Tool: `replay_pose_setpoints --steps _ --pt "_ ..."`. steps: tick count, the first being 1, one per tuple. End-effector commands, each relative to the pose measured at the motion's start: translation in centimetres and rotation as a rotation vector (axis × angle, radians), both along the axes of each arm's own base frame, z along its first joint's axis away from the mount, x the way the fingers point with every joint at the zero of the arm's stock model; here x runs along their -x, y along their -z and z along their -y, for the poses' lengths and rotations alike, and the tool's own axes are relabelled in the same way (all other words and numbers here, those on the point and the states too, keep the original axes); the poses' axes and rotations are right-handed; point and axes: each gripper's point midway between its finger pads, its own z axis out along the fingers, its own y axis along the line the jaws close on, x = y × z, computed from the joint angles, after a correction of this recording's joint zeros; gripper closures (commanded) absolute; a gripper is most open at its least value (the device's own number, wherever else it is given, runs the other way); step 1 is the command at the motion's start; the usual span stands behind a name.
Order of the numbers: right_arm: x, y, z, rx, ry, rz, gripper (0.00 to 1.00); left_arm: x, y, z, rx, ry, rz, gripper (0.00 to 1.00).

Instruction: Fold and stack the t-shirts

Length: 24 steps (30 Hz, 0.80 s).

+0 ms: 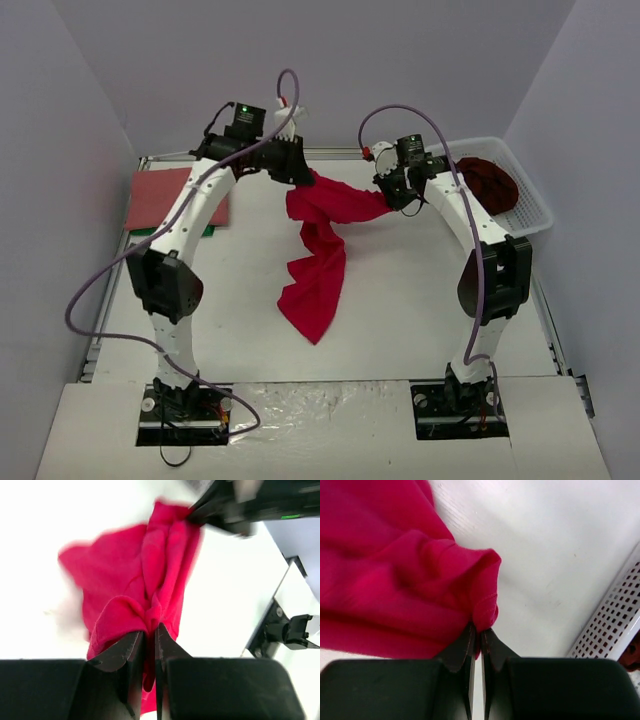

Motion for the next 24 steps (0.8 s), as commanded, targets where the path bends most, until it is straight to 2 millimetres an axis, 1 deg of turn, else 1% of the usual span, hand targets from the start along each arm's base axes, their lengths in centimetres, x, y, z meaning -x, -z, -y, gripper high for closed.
replay_pose_setpoints --steps 1,2,3,4,6,7,9,10,11,12,13,14,15,17,18,19,20,21,22,23,24 --pt "-0.1 -2.1 0.7 -0.015 0.025 0.031 1.00 4.1 -9.8 -2.3 -0.031 -0.006 0.256 0.98" --pt "-0.2 -2.1 0.9 -0.017 0.031 0.029 1.00 4.9 -10.6 -2.1 -0.030 0.006 0.283 0.98" --pt "0.1 -1.8 1.0 -0.023 0.027 0.018 1.00 6.4 -10.4 -0.9 -0.025 0.048 0.282 0.98" --pt "0.2 -1.5 1.2 -0.023 0.029 0.011 1.00 7.9 -11.3 -0.4 -0.004 0.071 0.297 0.98" --pt "0.2 -0.9 1.4 -0.027 0.033 -0.004 1.00 10.7 -11.2 1.8 0.042 0.164 0.283 0.98" --pt "0.4 -0.4 1.5 -0.030 0.032 -0.019 1.00 13.7 -10.1 3.8 0.049 0.252 0.255 0.98" --pt "0.5 0.5 1.7 -0.023 0.039 -0.038 1.00 16.8 -9.0 5.9 0.048 0.348 0.243 0.98" --pt "0.5 0.8 1.8 -0.021 0.039 -0.046 1.00 19.9 -7.5 8.0 0.033 0.450 0.235 0.98" --pt "0.5 1.0 1.9 -0.017 0.042 -0.049 1.00 21.3 -6.8 8.8 0.019 0.495 0.232 0.98" --pt "0.4 1.4 2.1 -0.014 0.050 -0.058 1.00 24.0 -5.4 10.4 -0.006 0.586 0.223 0.98" --pt "0.3 1.6 2.3 -0.009 0.055 -0.062 1.00 23.8 -4.8 10.4 -0.026 0.582 0.215 0.98" --pt "0.1 1.9 2.6 -0.004 0.062 -0.065 1.00 25.8 -4.6 11.5 -0.040 0.651 0.241 0.98" --pt "-0.1 1.9 3.0 -0.006 0.073 -0.066 1.00 26.5 -3.7 12.3 -0.055 0.683 0.234 0.97" --pt "-0.2 2.0 3.3 -0.014 0.083 -0.070 1.00 27.8 -3.5 13.4 -0.055 0.723 0.234 0.98" --pt "-0.3 2.0 3.5 -0.009 0.082 -0.069 1.00 27.9 -2.7 13.9 -0.066 0.731 0.215 0.95" --pt "-0.3 2.1 3.7 -0.007 0.086 -0.070 1.00 28.0 -2.4 14.2 -0.063 0.736 0.202 0.85" --pt "-0.2 2.1 3.7 -0.008 0.087 -0.072 1.00 28.2 -2.1 14.4 -0.057 0.744 0.188 0.68" --pt "-0.3 2.2 3.7 -0.011 0.084 -0.072 1.00 28.6 -1.7 14.6 -0.051 0.759 0.165 0.45" --pt "-0.3 2.2 3.8 -0.009 0.082 -0.074 1.00 29.1 -1.2 14.8 -0.047 0.781 0.143 0.10" --pt "-0.3 2.3 3.9 -0.006 0.084 -0.074 0.98 29.5 -0.9 14.8 -0.046 0.798 0.138 0.01" --pt "-0.4 2.5 3.9 -0.002 0.086 -0.078 0.95 29.8 -0.3 14.6 -0.055 0.814 0.129 0.06"
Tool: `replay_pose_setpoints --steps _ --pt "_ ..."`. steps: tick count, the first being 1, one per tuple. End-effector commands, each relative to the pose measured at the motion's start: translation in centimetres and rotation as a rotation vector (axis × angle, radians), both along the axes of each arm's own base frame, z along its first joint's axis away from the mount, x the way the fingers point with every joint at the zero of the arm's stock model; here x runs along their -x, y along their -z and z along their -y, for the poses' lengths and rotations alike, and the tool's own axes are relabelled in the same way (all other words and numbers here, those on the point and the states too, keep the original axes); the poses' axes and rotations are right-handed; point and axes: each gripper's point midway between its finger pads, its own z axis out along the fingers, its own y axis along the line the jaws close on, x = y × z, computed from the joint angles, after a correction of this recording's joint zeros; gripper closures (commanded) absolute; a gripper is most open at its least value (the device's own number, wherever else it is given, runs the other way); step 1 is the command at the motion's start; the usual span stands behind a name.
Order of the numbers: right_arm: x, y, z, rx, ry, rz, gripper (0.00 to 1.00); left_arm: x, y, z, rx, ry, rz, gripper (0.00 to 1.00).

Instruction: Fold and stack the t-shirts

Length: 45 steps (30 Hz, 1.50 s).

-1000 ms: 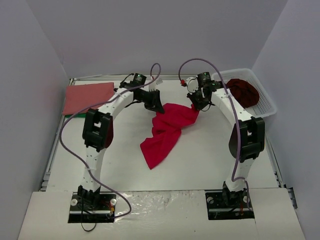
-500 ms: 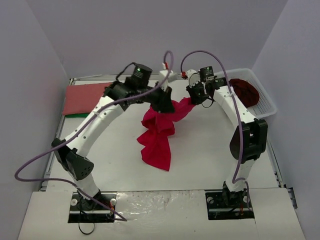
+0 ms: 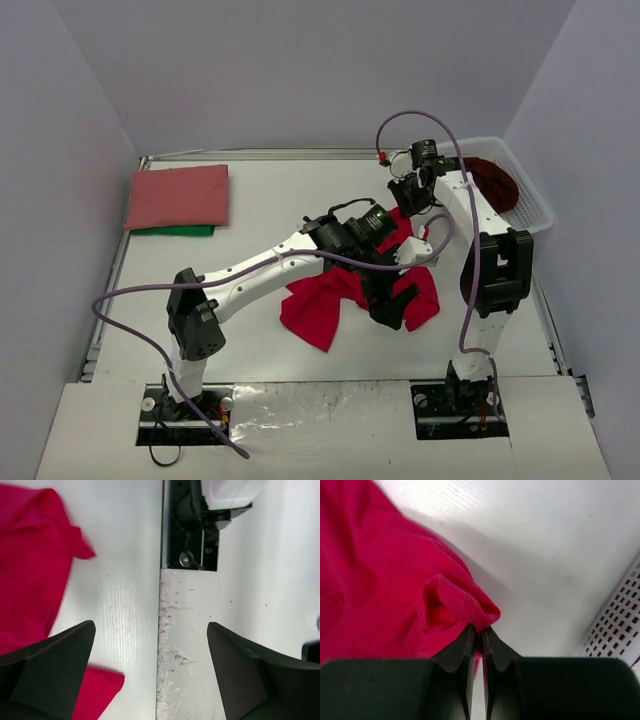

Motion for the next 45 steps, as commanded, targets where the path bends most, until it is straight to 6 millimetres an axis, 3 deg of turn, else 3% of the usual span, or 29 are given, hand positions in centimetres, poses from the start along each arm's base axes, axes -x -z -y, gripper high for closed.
replay_pose_setpoints --steps 1,4,9,10,12,13,16,17,18,19,20,23,27,33,35,45 --pt "-1.0 -0.1 1.1 0.036 0.016 0.035 0.93 2.0 -3.0 -0.6 0.076 0.087 -0.002 0.06" --pt "-1.1 0.3 1.3 0.045 0.021 0.028 0.66 1.0 -2.5 -1.7 0.058 0.080 0.073 0.06" --pt "-1.1 -0.9 1.8 0.046 0.032 0.056 0.52 -2.3 -4.3 -4.6 0.107 -0.002 0.118 0.06" --pt "-1.1 -1.1 1.9 0.040 0.033 0.064 0.50 -4.2 -3.6 -5.9 0.093 -0.061 0.103 0.06" --pt "-0.9 -2.2 2.0 0.033 0.035 0.085 0.46 -5.9 -4.3 -7.5 0.125 -0.117 0.097 0.06" --pt "-0.8 -2.6 2.1 0.031 0.036 0.094 0.46 -7.9 -4.1 -8.9 0.125 -0.180 0.093 0.06" --pt "0.7 -3.5 1.7 0.001 0.006 0.093 0.55 -11.2 -2.2 -12.4 0.091 -0.316 0.114 0.06" --pt "1.7 -3.6 1.6 -0.009 -0.003 0.086 0.60 -11.6 -0.5 -13.5 0.059 -0.342 0.093 0.06" --pt "2.3 -3.5 1.6 -0.010 -0.008 0.076 0.63 -12.1 0.1 -14.5 0.050 -0.365 0.101 0.06" --pt "3.5 -3.3 1.8 -0.006 -0.011 0.054 0.75 -13.4 0.8 -15.6 0.038 -0.413 0.110 0.06" --pt "4.2 -3.2 1.9 -0.005 -0.016 0.044 0.80 -13.3 2.7 -16.5 0.002 -0.433 0.087 0.06" --pt "6.5 -2.8 1.9 -0.003 -0.060 0.001 0.91 -14.3 4.6 -18.0 -0.020 -0.487 0.081 0.06" --pt "9.7 -0.7 1.5 -0.008 -0.118 -0.129 0.91 -15.3 5.9 -19.1 -0.054 -0.532 0.028 0.06" --pt "12.1 2.1 0.9 0.021 -0.167 -0.244 0.79 -15.8 5.5 -19.0 -0.054 -0.552 0.013 0.06" --pt "12.9 3.1 0.7 0.032 -0.187 -0.280 0.70 -15.9 5.5 -19.1 -0.058 -0.556 0.022 0.06" --pt "16.5 6.4 -0.1 0.092 -0.263 -0.420 0.68 -15.9 5.6 -20.2 -0.061 -0.589 0.055 0.06"
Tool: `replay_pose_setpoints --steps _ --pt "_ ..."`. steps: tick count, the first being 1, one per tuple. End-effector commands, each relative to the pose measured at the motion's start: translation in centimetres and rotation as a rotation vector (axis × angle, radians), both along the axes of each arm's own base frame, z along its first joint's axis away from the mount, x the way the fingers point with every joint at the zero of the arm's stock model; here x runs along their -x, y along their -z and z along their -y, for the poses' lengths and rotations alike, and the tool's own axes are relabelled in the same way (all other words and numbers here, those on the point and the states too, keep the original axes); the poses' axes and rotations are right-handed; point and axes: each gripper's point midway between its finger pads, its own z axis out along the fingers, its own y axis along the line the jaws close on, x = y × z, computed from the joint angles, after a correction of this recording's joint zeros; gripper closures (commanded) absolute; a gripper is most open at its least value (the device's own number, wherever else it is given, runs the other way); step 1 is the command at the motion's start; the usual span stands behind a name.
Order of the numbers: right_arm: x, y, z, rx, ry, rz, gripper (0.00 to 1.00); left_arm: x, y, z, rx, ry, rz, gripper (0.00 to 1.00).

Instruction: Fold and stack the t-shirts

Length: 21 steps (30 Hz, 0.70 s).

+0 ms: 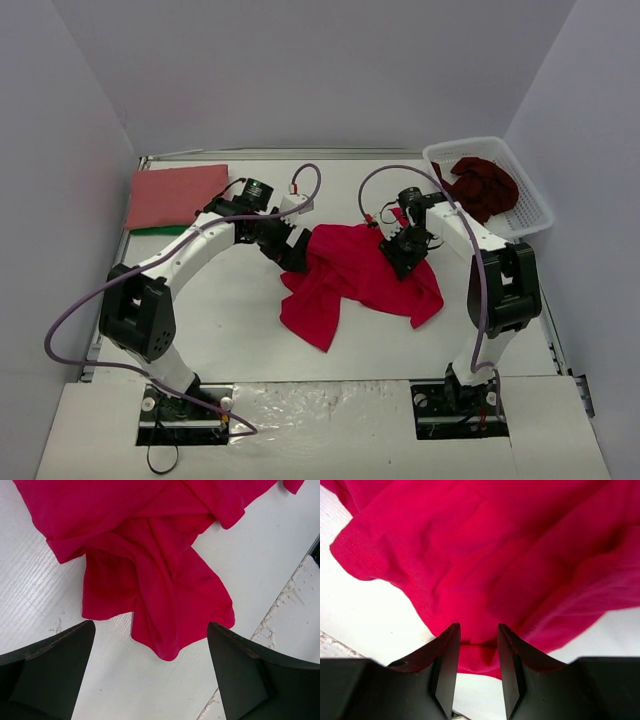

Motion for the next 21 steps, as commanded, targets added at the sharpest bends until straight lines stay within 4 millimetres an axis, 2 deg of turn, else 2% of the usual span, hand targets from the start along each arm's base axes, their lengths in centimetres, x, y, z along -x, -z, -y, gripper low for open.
replay_pose_setpoints --steps 1,8,15,21 --pt "2.3 1.0 0.3 0.043 -0.037 -0.089 0.68 -0.6 -2.3 -0.6 0.028 -0.025 0.076 0.06" --pt "2.0 2.2 1.1 0.097 -0.016 -0.087 0.54 -0.6 -2.7 -0.8 0.036 -0.030 0.084 0.06" --pt "1.7 3.2 2.0 0.152 0.008 -0.084 0.52 -0.3 -2.9 -0.9 0.050 -0.027 0.088 0.06" --pt "2.3 4.3 2.1 0.163 0.002 -0.119 0.52 -0.2 -3.0 -1.1 0.058 -0.030 0.095 0.06"
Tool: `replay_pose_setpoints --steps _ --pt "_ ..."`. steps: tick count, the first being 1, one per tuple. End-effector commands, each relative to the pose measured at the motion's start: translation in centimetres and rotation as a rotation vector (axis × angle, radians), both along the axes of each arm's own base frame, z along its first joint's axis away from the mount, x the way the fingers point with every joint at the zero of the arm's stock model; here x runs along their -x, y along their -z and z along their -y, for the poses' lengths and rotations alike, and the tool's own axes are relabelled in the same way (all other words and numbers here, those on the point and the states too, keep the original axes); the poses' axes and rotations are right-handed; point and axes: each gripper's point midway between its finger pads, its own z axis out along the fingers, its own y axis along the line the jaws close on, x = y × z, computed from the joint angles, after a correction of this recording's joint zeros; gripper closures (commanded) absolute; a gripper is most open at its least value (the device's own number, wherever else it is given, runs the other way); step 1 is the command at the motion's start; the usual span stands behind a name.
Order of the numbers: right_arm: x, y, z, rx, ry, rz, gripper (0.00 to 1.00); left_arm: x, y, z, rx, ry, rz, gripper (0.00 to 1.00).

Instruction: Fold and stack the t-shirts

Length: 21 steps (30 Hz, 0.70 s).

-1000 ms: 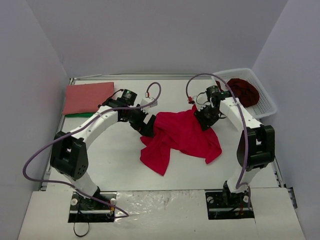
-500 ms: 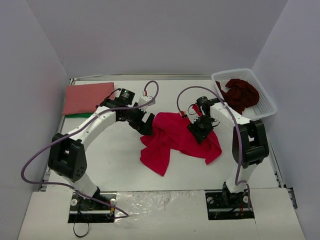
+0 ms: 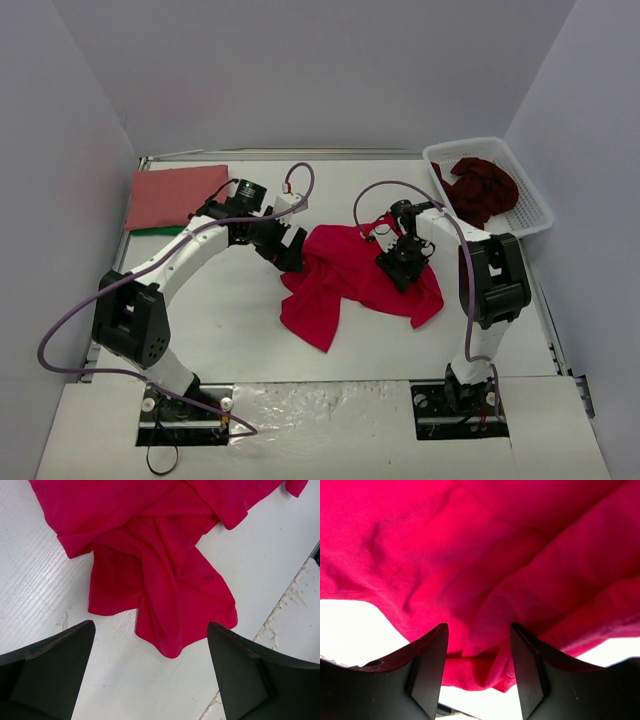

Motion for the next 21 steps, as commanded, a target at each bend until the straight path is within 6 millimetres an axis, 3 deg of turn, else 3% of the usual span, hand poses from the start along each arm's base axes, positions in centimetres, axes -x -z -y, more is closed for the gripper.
replay_pose_setpoints --steps 1,5,8,14,17,21 --pt "1.2 0.4 0.8 0.039 0.006 -0.047 0.52 -0.2 -2.4 -0.1 0.049 -0.003 0.065 0.06" --pt "0.9 0.6 1.0 0.053 0.012 -0.037 0.55 -0.1 -2.3 -0.2 0.051 -0.006 0.061 0.06" --pt "0.8 0.4 1.1 0.058 0.020 -0.025 0.77 -0.1 -2.3 -0.2 0.053 -0.004 0.063 0.06" --pt "0.0 -1.3 1.2 0.043 0.041 0.033 0.94 0.0 -2.3 -0.2 0.061 -0.003 0.067 0.06" --pt "-0.2 -2.1 1.3 0.036 0.048 0.060 1.00 0.1 -2.4 -0.2 0.062 -0.002 0.068 0.06" --pt "-0.7 -2.7 1.6 0.048 0.057 0.085 1.00 0.1 -2.5 -0.2 0.059 0.002 0.068 0.06"
